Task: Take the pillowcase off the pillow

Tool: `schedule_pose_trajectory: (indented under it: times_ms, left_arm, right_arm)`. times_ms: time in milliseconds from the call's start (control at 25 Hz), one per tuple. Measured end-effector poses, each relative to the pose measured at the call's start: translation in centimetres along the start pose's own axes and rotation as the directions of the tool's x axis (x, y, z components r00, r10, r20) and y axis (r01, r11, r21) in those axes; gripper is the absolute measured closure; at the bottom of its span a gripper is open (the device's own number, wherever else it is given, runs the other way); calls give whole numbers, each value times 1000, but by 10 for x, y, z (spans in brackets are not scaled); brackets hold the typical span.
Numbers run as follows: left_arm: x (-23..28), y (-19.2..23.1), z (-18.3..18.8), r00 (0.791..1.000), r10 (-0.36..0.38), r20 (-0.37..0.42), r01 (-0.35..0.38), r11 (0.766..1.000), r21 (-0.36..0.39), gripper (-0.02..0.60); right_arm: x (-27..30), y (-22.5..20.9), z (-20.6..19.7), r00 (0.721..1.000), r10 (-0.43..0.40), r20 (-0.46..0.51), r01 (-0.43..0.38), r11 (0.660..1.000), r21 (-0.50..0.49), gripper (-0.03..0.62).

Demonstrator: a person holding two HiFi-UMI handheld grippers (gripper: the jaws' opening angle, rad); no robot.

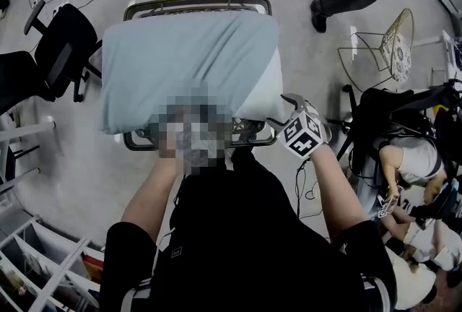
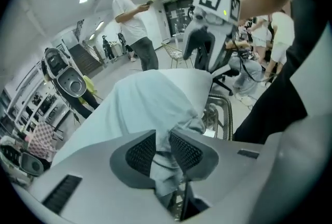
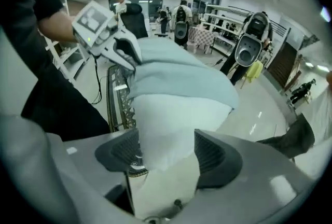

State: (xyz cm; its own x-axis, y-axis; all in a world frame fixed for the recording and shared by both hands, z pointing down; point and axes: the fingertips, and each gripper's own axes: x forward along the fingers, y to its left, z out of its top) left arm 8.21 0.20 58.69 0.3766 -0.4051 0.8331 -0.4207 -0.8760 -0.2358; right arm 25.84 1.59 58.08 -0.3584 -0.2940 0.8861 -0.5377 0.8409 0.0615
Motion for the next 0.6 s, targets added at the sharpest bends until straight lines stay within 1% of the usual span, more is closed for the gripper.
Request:
schedule_pose_trajectory:
  times_ms: [40,80,160,240,280,360,400,440,480,520,560,600]
  left_arm:
    - [-2,-4,5,1000,-13,24,13,999,-34,473]
    - [-2,-7,10,999,-25,47,28,998,-60,444]
    - [4,-15,18,996,-48,71,54,995,-84,400]
    - [20,-22,20,996,-65,60,70,994,-84,365]
    - [29,-25,19,996,-70,47,74,994,-79,357]
    - [44,-29,15,998,-67,14,68,996,-63,357]
    - [50,-30,13,998,-59,0,59,997,-52,359]
    - [53,-29,10,999,-46,-12,45,998,-38,365]
    - [54,-26,8,999,-28,-23,28,1000,-15,397]
    - [54,-23,5,999,-8,-34,9,1000,15,457]
    - [53,-19,2,999,9,-44,-7,999,46,504]
    - [50,-16,-2,998,22,-52,-18,997,71,533]
  right_arm:
    - [13,4,-4,999,-1,-36,0,1000,-8,230]
    - [26,6,-9,998,-8,-63,8,1000,3,208]
    - [47,4,-18,995,-42,-92,46,998,46,175]
    - [64,3,-26,990,-78,-115,86,994,67,169]
    - [72,4,-29,988,-91,-123,100,992,72,169]
    - [84,8,-33,986,-113,-126,123,989,77,172]
    - [88,8,-33,984,-123,-125,133,988,73,196]
    - [90,8,-32,983,-133,-124,141,988,65,226]
    - [90,7,-30,983,-140,-121,147,988,55,259]
    - [88,6,-29,983,-143,-117,150,988,46,297]
    - [84,4,-29,984,-142,-109,147,988,40,329]
    - [79,4,-29,986,-137,-99,141,989,38,355]
